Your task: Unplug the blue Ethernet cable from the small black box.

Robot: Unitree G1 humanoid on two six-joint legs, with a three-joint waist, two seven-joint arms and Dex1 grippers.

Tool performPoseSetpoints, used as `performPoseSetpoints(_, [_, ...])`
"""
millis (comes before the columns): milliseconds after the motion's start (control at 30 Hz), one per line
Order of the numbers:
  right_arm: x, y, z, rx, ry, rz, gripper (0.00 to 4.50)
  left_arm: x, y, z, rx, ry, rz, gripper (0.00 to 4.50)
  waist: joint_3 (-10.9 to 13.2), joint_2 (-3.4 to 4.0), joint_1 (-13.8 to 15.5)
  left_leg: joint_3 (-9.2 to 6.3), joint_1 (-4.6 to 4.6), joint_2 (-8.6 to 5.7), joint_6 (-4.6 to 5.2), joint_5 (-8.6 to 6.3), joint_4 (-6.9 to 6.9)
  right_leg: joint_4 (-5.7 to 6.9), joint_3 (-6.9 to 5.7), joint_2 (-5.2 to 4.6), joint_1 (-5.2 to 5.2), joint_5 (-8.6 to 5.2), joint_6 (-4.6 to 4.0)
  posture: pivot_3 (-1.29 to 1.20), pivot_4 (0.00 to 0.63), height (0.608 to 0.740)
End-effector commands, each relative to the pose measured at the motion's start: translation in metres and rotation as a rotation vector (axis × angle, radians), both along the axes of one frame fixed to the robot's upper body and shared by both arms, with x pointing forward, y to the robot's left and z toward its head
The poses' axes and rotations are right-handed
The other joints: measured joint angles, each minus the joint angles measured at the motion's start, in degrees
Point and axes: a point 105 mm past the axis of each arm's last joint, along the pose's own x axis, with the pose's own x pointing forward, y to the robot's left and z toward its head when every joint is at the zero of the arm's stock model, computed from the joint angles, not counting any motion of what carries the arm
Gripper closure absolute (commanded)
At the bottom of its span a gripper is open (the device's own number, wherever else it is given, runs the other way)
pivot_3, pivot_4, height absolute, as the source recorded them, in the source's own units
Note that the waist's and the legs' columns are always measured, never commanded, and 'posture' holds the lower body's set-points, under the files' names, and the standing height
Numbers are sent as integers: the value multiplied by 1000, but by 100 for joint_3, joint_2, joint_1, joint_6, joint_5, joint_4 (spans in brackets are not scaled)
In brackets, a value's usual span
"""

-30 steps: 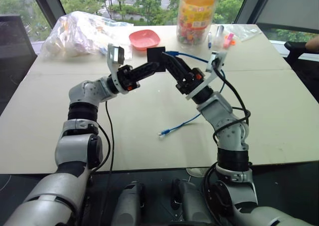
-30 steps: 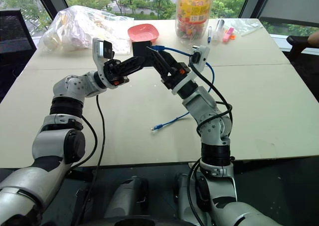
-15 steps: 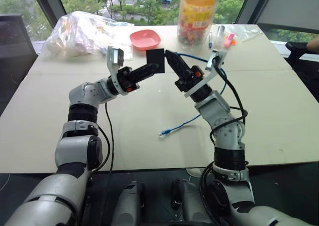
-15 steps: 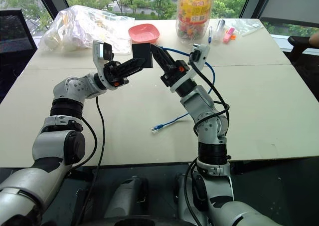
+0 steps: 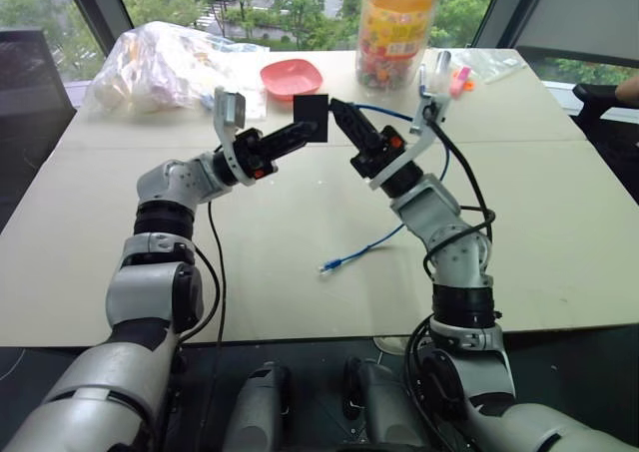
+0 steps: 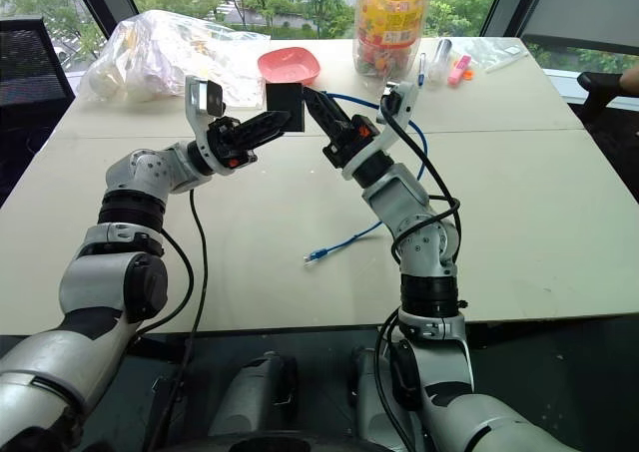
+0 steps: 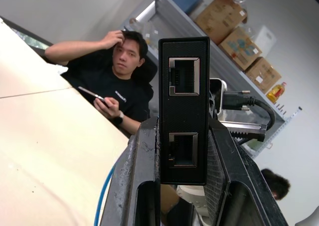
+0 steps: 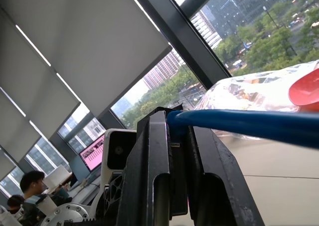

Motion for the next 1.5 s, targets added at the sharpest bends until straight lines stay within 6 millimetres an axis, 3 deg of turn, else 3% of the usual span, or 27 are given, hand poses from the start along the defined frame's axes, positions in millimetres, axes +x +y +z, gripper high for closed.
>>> performPoseSetpoints(33, [3, -35, 6, 22, -32, -119, 4465, 3, 33, 32, -99, -115, 105, 4003, 0, 0, -1, 0, 0, 0, 0, 0, 0, 1, 0, 0, 0, 0, 0, 0, 150, 740])
performPoseSetpoints(100, [0, -26, 6, 4, -43, -91, 4465, 2, 28, 31, -105, -111, 86, 4003, 0, 0, 0, 0, 1, 1, 0, 0, 0, 1, 0, 1, 0, 0, 0, 0, 150, 740])
performPoseSetpoints(200, [-8, -9, 8, -12, -69, -24, 3403, -2, 16, 27, -110, -93, 37, 4003, 0, 0, -1, -1, 1, 1, 0, 0, 0, 1, 0, 0, 0, 0, 0, 0, 150, 740])
performPoseSetpoints(367, [-22, 11, 10, -30, -97, 80, 868, -7, 2, 20, -125, -61, -21, 4003, 0, 0, 7, 0, 0, 1, 0, 0, 0, 0, 0, 0, 0, 0, 0, 0, 150, 740])
performPoseSetpoints(567, [-28, 14, 13, 21, -97, 103, 868, -15, -11, 6, -121, -14, -81, 4003, 0, 0, 1, -1, 1, 1, 0, 0, 0, 0, 0, 1, 0, 0, 0, 0, 150, 740])
performPoseSetpoints(1000, [-26, 8, 15, 53, -93, 78, 868, -11, -7, 10, -140, -8, -54, 4003, 0, 0, 3, -1, 1, 1, 0, 0, 0, 0, 0, 0, 0, 0, 0, 0, 150, 740])
performPoseSetpoints(1100, [-25, 9, 13, 52, -89, 78, 1630, -12, -9, 10, -140, -8, -58, 4003, 0, 0, 5, -1, 1, 1, 0, 0, 0, 0, 0, 0, 0, 0, 0, 0, 150, 740])
performPoseSetpoints(1233, [-23, 11, 9, 35, -78, 78, 3649, -14, -10, 10, -140, -9, -62, 4003, 0, 0, 5, -1, 0, 1, 0, 0, 0, -1, 0, 0, 0, 0, 0, 0, 150, 740])
performPoseSetpoints(1300, [-23, 13, 7, 21, -70, 83, 4391, -14, -10, 10, -138, -12, -63, 4003, 0, 0, 3, -1, 1, 1, 0, 0, 0, -1, 0, 0, 0, 0, 0, 0, 150, 740])
performPoseSetpoints(1500, [-21, 17, -5, -29, -27, 105, 4485, -11, -7, 14, -128, -31, -35, 4003, 0, 0, 2, -1, 1, 1, 0, 0, 0, 0, 0, 1, 0, 0, 0, 0, 150, 740])
